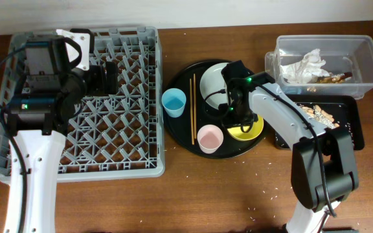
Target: Sort waste into correct bins and load items into the dishwasher rack
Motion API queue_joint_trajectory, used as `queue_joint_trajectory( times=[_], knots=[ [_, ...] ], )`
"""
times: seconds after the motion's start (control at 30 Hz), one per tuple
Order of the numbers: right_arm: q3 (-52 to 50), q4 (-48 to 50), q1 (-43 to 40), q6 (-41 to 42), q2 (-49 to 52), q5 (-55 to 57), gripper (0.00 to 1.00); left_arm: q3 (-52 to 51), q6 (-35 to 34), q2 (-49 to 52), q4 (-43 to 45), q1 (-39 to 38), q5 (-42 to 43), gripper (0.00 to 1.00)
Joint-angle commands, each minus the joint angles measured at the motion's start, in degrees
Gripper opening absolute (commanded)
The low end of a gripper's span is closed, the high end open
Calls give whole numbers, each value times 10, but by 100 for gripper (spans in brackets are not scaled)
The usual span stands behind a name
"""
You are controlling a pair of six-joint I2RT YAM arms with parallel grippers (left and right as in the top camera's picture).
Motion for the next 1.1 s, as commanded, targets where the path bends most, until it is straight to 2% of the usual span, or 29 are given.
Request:
queue_joint_trajectory(
  times=[0.0,0.13,0.23,0.4,0.47,0.53,0.57,0.6,0.77,0.87,0.93,0.97,1.03,1.07],
  knots=[
    [52,-25,2,4,-5,-26,39,12,9,2,0,3,4,100],
    [157,-91,5,-1,-5,-57,47,12,9,2,0,3,4,100],
    [142,-115,18,-20,-3,-71,47,12,9,2,0,3,4,100],
    [52,-96,42,-21,-3,-75,46,12,9,2,0,3,4,100],
    [26,-82,44,-21,-3,-75,37,12,9,2,0,3,4,100],
    [16,-68,44,-21,-2,-75,22,12,9,2,0,3,4,100],
    [15,-65,44,-21,-2,-75,10,12,9,2,0,3,4,100],
    [15,-59,44,-21,-2,-75,4,12,9,2,0,3,4,100],
    [78,-84,18,-22,-41,-121,4,12,9,2,0,3,26,100],
    [93,-67,-40,-33,-108,-220,4,12,9,2,-3,3,34,100],
    [93,-51,-78,-48,-129,-303,4,12,9,2,-8,3,81,100],
    [92,-32,-101,-66,-130,-382,4,12,9,5,-9,3,145,100],
    [86,0,-111,-74,-128,-454,4,11,9,25,-9,3,266,100],
    [76,46,-108,-73,-124,-515,4,11,9,57,-8,3,384,99]
  ],
)
